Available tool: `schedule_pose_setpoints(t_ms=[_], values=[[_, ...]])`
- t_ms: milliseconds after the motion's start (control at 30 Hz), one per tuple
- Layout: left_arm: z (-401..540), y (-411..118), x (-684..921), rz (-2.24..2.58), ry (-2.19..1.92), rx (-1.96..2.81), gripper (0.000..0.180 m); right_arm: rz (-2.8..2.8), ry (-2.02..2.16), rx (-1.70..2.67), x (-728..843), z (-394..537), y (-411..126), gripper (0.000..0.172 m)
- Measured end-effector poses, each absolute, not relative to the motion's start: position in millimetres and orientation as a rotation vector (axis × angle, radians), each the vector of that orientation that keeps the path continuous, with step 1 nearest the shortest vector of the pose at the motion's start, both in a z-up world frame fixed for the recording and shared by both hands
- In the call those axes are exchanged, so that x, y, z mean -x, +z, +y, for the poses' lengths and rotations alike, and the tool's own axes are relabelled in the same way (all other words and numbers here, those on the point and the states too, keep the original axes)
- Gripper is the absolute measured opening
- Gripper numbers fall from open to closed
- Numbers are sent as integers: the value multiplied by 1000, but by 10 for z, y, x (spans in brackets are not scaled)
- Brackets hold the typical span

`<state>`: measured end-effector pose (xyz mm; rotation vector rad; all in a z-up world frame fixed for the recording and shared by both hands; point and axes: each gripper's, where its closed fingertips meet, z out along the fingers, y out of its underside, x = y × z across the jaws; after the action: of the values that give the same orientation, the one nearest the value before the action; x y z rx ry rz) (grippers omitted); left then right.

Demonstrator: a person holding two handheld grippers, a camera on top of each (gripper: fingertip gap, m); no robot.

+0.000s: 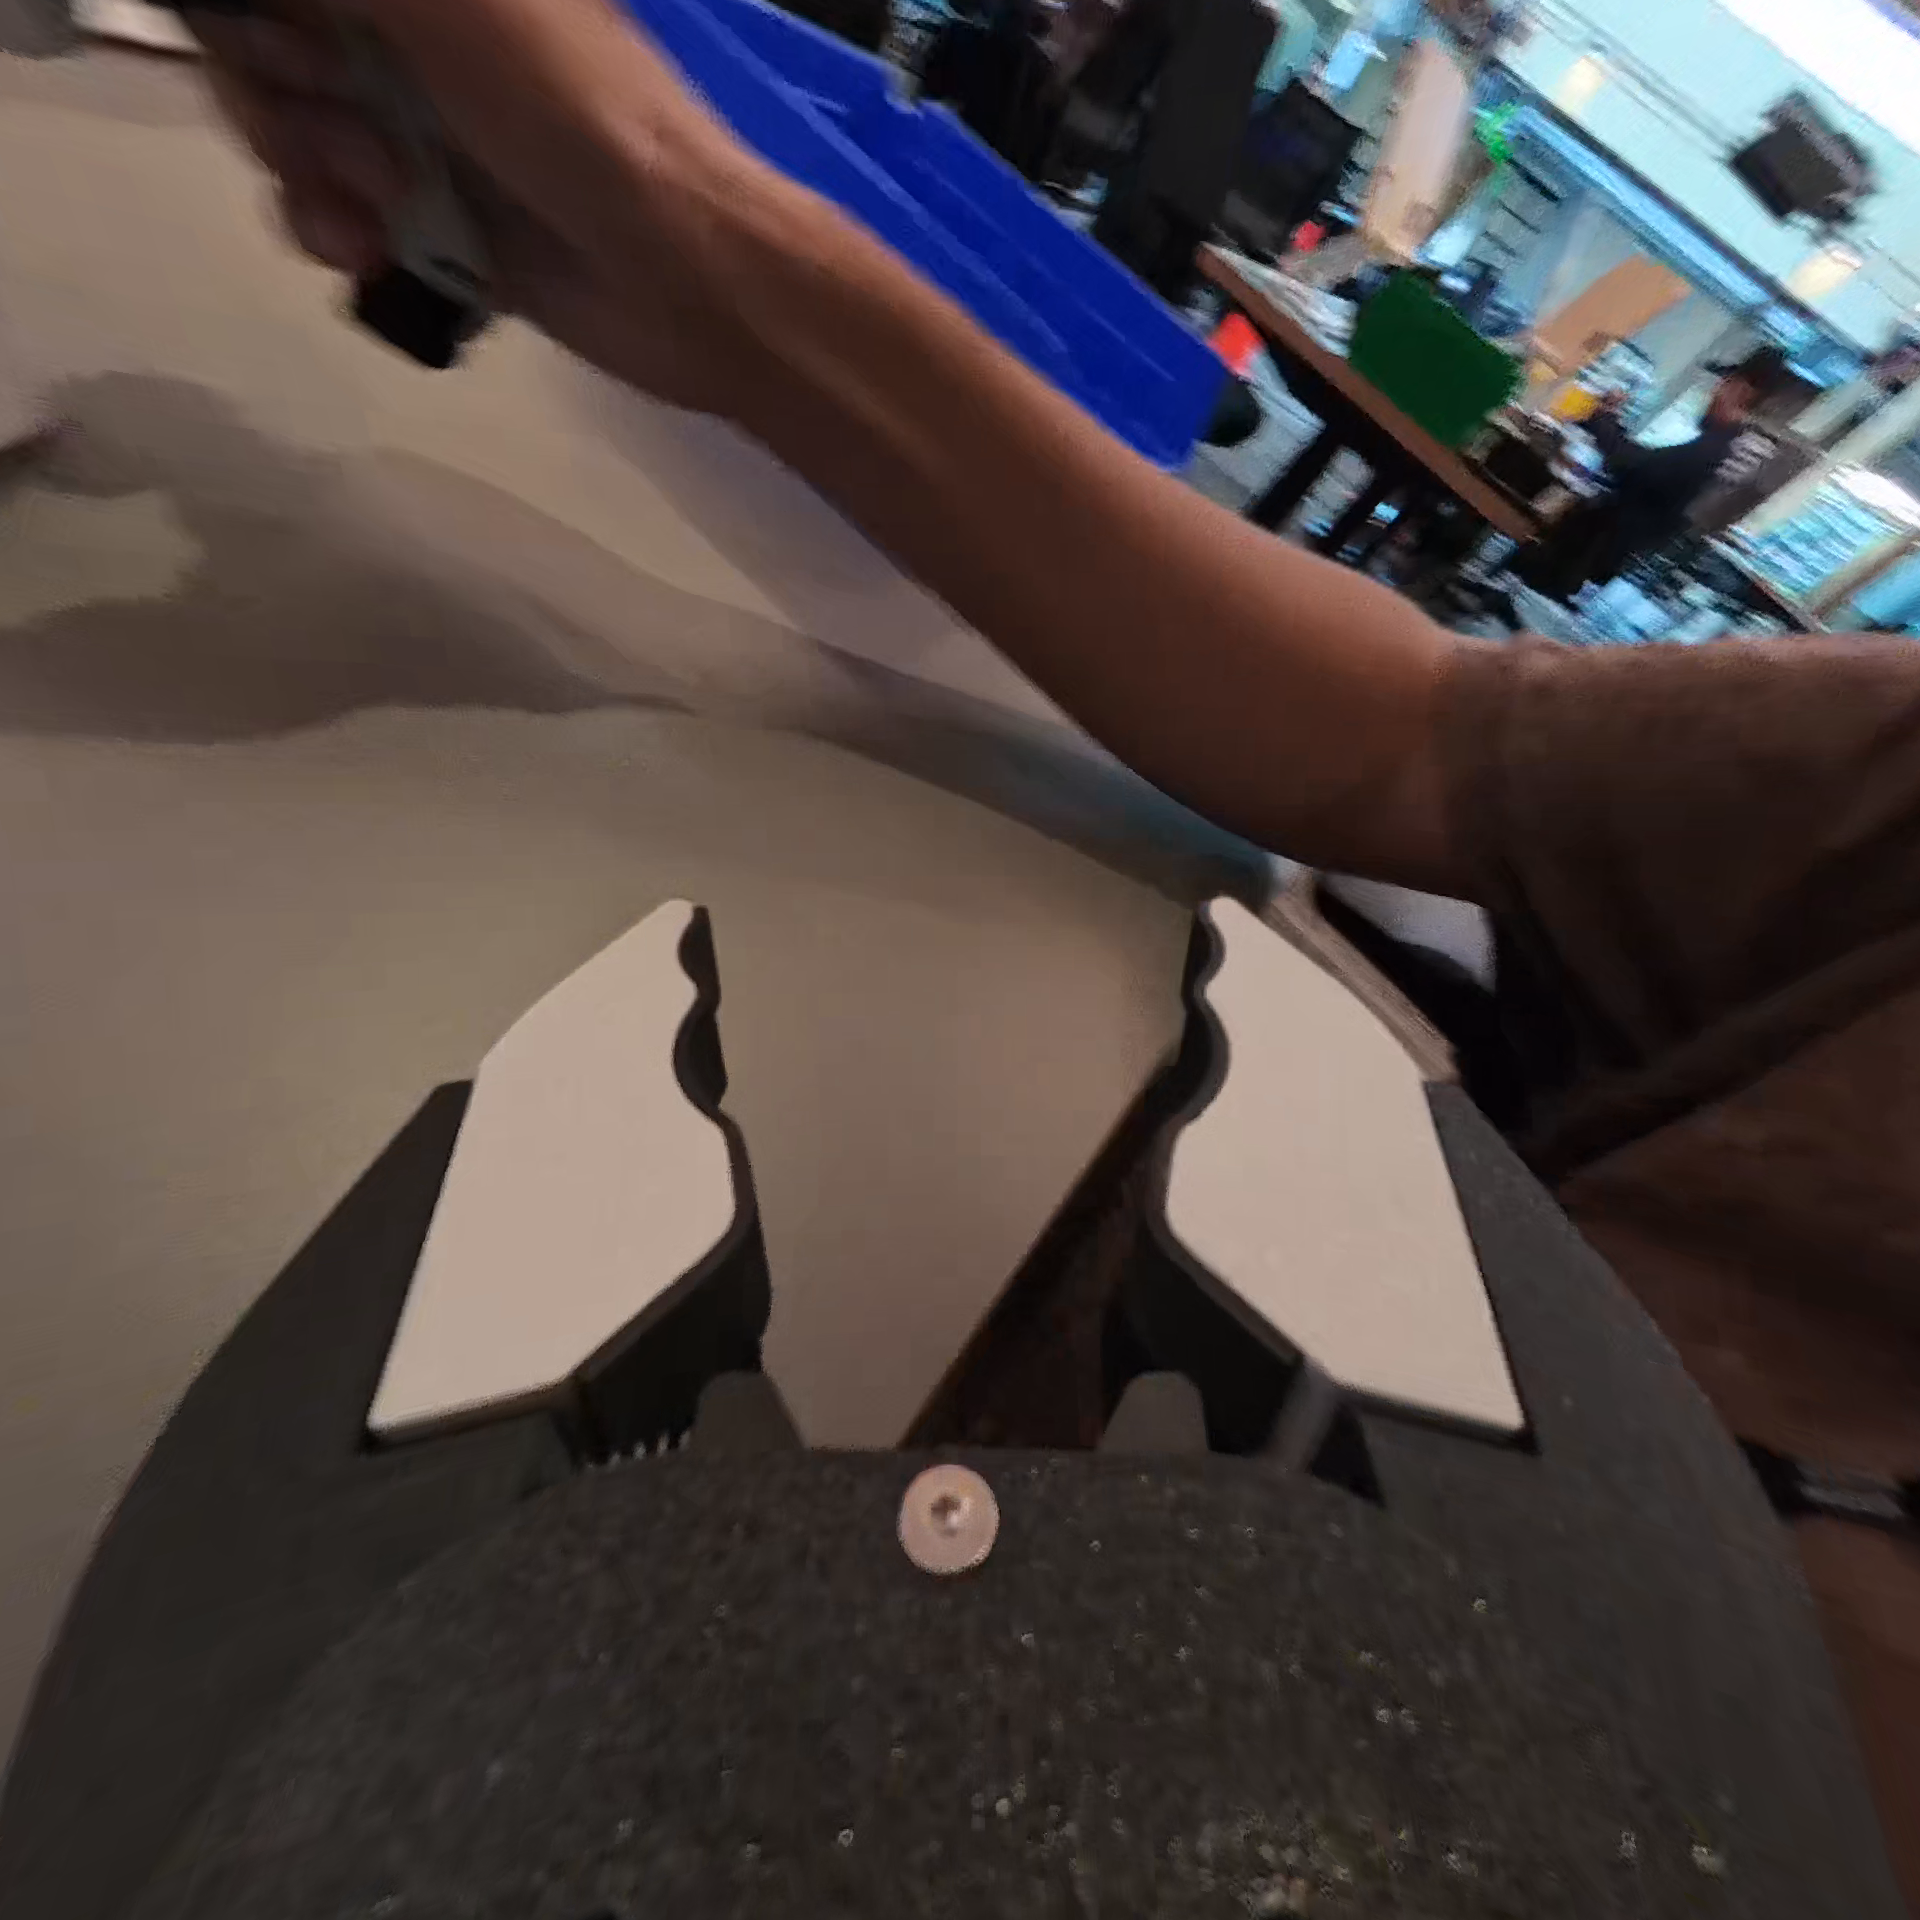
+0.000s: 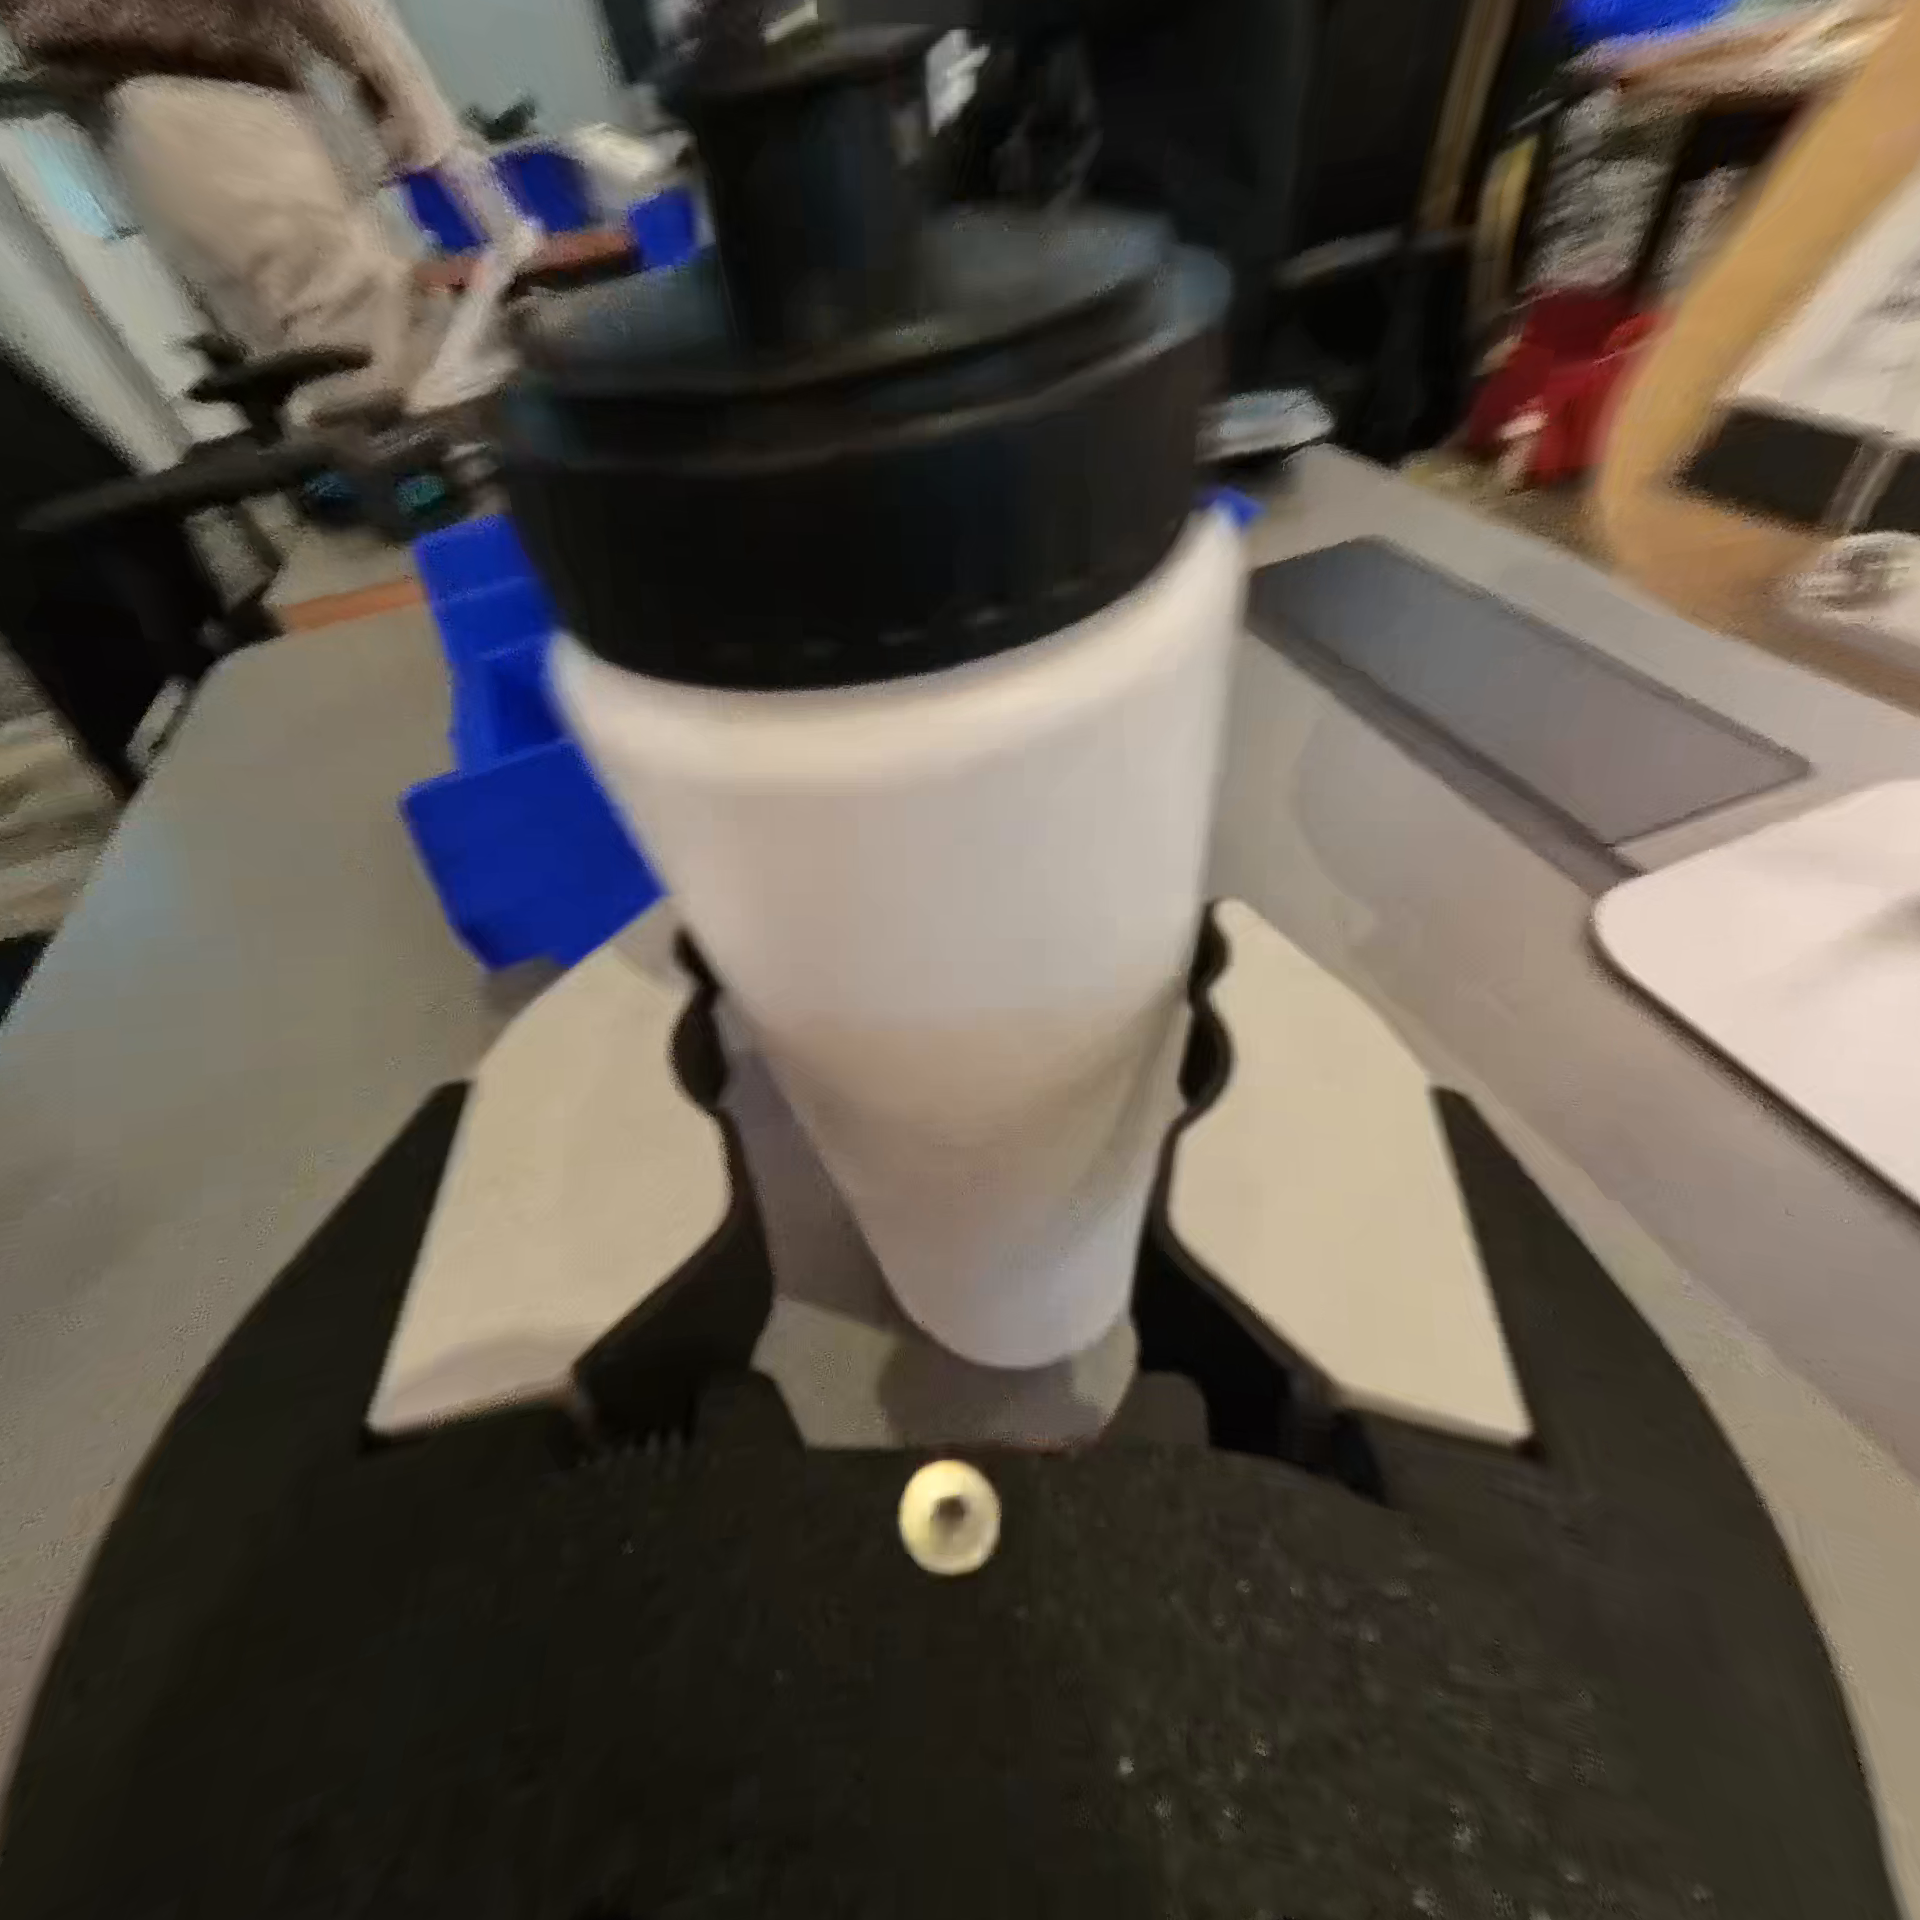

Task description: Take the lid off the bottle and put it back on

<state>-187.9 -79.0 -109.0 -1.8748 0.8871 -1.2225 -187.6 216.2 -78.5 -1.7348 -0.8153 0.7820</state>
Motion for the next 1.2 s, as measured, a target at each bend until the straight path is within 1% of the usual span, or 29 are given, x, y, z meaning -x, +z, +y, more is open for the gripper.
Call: schedule_pose_setpoints(t_ms=[100, 233, 333, 467, 533, 600, 667, 733, 800, 900, 1033, 1133, 1200], values=[[-809, -1024, 1877, 934, -1243, 1800, 84, -801, 693, 1750, 1852, 2201, -781, 85], [-697, -1033, 2045, 815, -1329, 1841, 82, -735, 657, 1738, 1666, 2109, -581, 84], [-577, -883, 2207, 683, -1456, 1791, 80, -670, 591, 1713, 1308, 1970, -191, 84], [-341, -782, 2444, 541, -1489, 1748, 78, -551, 352, 1700, 519, 1738, 472, 84], [-213, -736, 2570, 492, -1426, 1721, 78, -447, 225, 1704, -5, 1604, 796, 84], [-51, -742, 2703, 472, -1266, 1723, 78, -337, 116, 1820, -569, 1508, 890, 84], [138, -762, 2858, 452, -1059, 1737, 77, -206, 10, 1993, -1132, 1460, 765, 84], [353, -886, 3040, 414, -831, 1807, 76, -79, -50, 2260, -1585, 1402, 357, 85], [513, -1023, 3175, 369, -694, 1888, 77, 31, 17, 2489, -1784, 1355, -133, 85], [626, -1032, 3202, 335, -687, 1902, 77, 131, 242, 2725, -1752, 1322, -795, 85], [752, -1137, 3236, 357, -558, 1953, 77, 284, 282, 2879, -1844, 1316, -1350, 85], [809, -1151, 3244, 375, -481, 1957, 77, 347, 389, 2926, -1765, 1306, -1590, 85], [812, -1166, 3270, 393, -432, 1958, 78, 377, 358, 2956, -1787, 1303, -1718, 84]])
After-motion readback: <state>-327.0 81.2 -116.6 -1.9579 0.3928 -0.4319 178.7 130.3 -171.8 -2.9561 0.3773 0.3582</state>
